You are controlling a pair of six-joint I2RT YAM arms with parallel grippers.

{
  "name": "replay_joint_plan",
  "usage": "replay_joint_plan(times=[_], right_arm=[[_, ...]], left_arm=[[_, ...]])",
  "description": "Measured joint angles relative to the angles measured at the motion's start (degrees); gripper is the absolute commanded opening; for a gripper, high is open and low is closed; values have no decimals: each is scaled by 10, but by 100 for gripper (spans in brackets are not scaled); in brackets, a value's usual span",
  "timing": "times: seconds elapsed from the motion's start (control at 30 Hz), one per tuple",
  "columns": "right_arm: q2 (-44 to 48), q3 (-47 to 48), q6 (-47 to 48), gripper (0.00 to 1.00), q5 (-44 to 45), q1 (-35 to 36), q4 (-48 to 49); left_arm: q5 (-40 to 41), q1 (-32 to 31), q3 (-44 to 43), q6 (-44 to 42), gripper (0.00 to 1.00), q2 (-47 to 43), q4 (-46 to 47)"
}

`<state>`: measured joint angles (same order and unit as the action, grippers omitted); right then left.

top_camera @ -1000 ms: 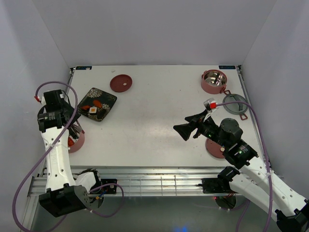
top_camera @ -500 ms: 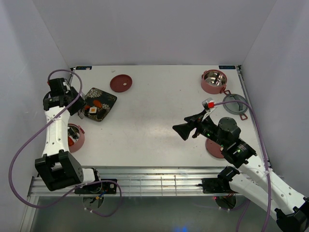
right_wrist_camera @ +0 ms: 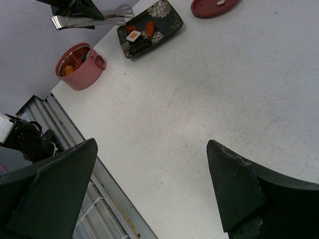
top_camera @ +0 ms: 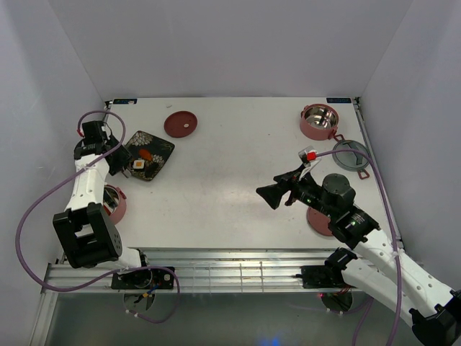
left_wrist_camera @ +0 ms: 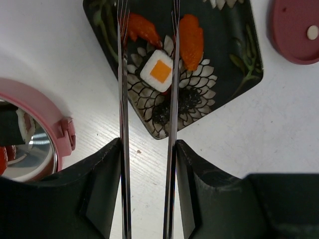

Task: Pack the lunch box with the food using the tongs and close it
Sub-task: Pick up the fake food from the plate.

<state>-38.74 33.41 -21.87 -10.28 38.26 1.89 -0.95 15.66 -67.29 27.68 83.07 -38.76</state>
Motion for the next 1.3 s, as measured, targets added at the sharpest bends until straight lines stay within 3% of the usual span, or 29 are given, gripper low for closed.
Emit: replay_joint_plan(times=[0.33, 1.3], right_arm=[[1, -3, 0, 96, 0, 0, 0], [13, -3, 0, 96, 0, 0, 0]], left_arm=[[46, 0, 30, 49, 56, 1, 3], [45, -39, 31, 90, 56, 29, 15]])
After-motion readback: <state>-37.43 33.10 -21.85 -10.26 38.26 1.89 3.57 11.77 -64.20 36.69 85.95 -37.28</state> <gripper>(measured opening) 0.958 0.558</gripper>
